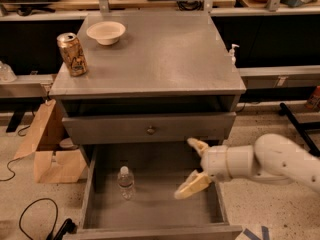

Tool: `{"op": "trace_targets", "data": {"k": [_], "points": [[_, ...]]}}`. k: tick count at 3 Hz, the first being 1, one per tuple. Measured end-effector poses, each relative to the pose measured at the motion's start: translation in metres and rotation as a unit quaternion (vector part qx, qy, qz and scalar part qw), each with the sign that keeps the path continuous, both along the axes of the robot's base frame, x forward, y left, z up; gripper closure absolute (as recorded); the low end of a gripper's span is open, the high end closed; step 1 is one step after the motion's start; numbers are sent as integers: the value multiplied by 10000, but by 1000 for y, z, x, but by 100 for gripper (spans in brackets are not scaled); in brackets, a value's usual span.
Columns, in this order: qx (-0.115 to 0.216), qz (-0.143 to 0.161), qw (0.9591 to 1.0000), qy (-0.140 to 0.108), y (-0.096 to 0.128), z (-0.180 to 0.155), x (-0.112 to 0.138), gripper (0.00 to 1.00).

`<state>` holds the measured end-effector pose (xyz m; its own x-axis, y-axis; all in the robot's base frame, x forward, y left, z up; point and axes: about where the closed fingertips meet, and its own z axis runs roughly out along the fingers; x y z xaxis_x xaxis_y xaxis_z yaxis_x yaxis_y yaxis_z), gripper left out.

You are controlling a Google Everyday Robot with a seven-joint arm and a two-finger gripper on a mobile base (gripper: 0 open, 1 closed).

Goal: Place water bottle into middle drawer

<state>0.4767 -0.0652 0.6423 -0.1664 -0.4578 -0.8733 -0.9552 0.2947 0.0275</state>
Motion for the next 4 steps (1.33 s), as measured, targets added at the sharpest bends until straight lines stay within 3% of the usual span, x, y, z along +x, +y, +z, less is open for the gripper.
{"op": "trace_targets", "data": {"k": [1, 2, 3, 4], "points": [[-734, -396, 9961, -284, -75, 68, 9, 0], [-1607, -819, 9814, -663, -134, 139, 18, 0], [-2515, -989, 9597, -765, -160, 192, 15, 0], [-3427, -834, 9341, -547, -145, 229, 7, 0]]}}
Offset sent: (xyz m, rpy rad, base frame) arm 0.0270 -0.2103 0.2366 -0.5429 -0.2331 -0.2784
